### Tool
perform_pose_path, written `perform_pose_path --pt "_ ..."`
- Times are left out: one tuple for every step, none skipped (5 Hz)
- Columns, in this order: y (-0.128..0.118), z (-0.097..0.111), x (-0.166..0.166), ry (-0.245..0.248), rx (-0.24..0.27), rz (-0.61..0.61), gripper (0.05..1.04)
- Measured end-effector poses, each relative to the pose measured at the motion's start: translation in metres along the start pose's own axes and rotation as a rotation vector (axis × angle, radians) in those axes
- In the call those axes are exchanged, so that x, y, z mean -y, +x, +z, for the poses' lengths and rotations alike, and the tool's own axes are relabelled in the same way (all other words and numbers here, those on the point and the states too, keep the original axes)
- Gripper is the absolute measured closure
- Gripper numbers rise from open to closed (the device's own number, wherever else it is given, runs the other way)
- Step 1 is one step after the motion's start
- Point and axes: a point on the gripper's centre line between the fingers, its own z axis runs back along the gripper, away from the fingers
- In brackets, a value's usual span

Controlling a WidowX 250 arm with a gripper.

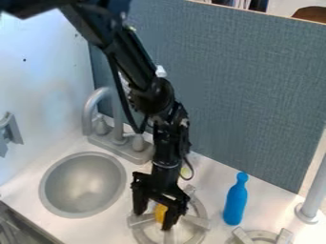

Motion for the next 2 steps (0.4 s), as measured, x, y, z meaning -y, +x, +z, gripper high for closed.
perform_pose_path --pt "-0.024 0.040 -0.008 0.012 0.089 -0.022 0.082" --pt "-0.053 0.045 -0.017 0.060 0.084 -0.056 0.082"
